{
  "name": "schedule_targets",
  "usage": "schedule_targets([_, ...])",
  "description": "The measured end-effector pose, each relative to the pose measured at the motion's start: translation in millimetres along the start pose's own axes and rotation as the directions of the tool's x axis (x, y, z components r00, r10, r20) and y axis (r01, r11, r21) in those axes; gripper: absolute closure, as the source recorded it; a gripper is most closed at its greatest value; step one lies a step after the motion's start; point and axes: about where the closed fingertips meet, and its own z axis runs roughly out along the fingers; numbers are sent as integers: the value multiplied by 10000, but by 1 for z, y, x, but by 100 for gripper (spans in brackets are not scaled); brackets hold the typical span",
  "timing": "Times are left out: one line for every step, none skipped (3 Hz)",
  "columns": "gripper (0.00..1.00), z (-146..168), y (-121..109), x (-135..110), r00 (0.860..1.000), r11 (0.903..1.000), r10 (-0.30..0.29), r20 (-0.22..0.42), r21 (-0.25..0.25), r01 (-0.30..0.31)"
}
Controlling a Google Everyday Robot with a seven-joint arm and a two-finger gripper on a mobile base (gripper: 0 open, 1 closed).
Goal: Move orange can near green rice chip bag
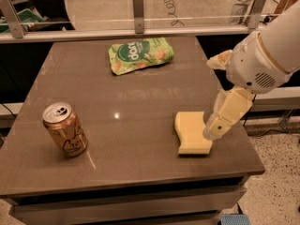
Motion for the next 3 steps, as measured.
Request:
schedule_targets([0,27,10,-17,9918,9983,-91,1273,-567,165])
schedule_targets([0,54,24,-49,9585,9899,-346,2831,-1222,718])
schedule_targets([0,52,30,-63,9464,9870,-433,3201,-1329,901])
